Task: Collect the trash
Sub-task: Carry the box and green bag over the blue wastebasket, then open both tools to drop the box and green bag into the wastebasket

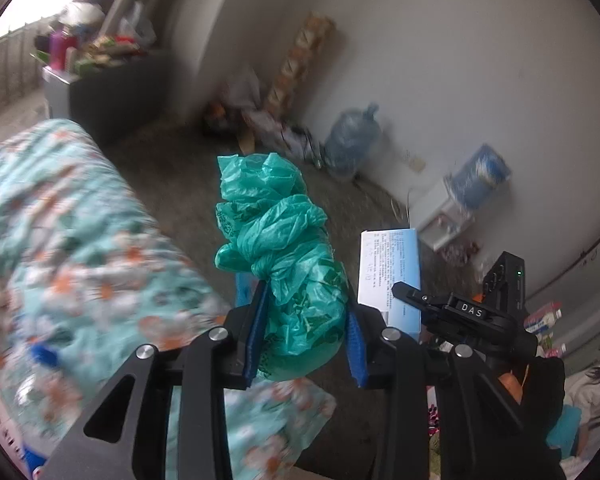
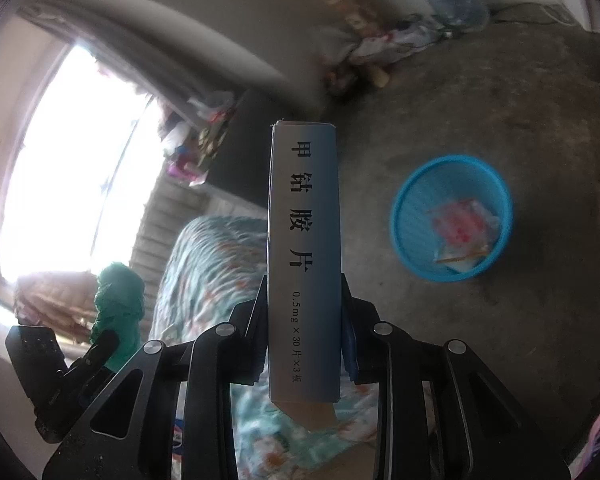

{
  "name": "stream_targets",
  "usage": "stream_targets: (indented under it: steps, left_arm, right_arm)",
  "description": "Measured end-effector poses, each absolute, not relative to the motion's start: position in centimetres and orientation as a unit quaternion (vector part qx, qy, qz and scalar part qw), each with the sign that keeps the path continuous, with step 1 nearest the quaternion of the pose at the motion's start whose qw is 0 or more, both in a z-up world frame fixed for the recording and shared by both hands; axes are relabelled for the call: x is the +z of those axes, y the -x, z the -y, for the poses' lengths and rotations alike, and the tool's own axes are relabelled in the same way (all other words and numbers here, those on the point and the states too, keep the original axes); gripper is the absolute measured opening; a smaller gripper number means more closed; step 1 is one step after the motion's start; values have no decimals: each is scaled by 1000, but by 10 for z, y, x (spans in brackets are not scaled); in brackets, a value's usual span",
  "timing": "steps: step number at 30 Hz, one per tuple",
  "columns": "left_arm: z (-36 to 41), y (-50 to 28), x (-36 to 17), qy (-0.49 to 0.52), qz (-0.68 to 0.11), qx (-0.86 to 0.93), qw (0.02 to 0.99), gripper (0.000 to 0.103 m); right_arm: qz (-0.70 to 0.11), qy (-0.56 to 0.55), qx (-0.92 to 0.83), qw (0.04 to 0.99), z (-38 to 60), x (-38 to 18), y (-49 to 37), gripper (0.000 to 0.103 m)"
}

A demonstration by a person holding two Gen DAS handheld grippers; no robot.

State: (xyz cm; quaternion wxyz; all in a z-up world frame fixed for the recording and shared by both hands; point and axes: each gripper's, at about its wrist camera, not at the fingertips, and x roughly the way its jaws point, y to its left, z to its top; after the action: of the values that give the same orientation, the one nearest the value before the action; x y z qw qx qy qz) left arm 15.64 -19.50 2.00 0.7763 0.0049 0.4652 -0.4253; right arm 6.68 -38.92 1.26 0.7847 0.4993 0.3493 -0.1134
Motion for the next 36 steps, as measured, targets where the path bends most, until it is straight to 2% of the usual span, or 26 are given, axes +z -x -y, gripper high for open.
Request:
stream_targets:
  steps: [9,13,14,15,16,17,21,27,31,36]
  left_arm:
    - [339,-186,-75,-94,-558,-429,704,35]
    - [379,-206,-105,-115,-560,-422,703,38]
    - [387,-212,-110,-116,-560,-421,704,41]
    - [399,-223,-122,-113,-566,-416,702,54]
    - [401,-230,-132,-110,-573,-413,699,67]
    - [409,-239,-146,-106,-583,-401,699,71]
    - [407,-256,-172,-92,-619,-348,698,72]
    - [379,-253,-153,-64,-612,-358,702,72]
    - [354,-243,-110,-42,-587,-370,719,72]
    - [290,-226,-44,42,-552,-370,746,72]
  right_arm:
    - [-375,-530,-204,733,440,-52,-60,28]
    - [-391,-540,-206,716,455,-83,-85,30]
    - [-392,-543,-206,713,460,-91,-84,33]
    - [-392,-547,-205,710,466,-101,-91,37]
    - [-391,-557,-202,704,474,-118,-101,53]
    - [-389,-566,-204,698,482,-130,-106,66]
    - [-428,-590,-241,640,496,-187,-116,66]
    - [-409,-584,-238,659,474,-169,-91,66]
    - [-411,-575,-232,669,465,-149,-92,66]
    - [-435,-527,-209,700,442,-114,-112,70]
